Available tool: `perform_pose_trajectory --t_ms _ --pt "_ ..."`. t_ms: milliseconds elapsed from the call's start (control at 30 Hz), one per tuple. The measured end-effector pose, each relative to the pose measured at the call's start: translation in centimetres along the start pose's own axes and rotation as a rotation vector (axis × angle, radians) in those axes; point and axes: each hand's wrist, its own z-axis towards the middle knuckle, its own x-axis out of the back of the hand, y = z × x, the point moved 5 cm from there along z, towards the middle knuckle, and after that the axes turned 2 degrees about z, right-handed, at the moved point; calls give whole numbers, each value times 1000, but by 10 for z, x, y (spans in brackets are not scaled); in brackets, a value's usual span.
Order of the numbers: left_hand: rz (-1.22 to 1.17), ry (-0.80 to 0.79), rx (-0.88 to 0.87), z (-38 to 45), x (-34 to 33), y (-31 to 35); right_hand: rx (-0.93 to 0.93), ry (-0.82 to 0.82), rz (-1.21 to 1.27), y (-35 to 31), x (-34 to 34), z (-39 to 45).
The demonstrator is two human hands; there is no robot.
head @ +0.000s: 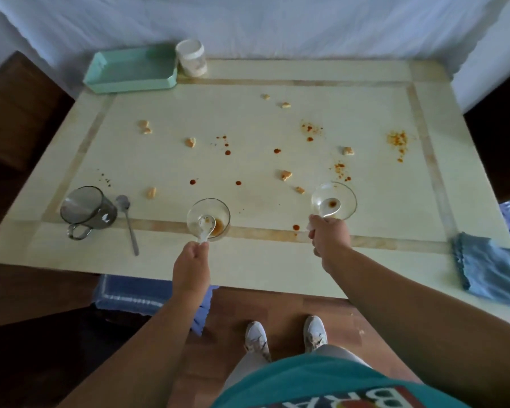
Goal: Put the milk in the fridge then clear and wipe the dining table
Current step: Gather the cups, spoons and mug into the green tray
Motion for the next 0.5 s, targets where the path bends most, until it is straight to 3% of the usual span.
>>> perform_pose_trajectory --t_ms 500 --pt "73 -83 35 25 -6 1 -144 42 172 13 27 11"
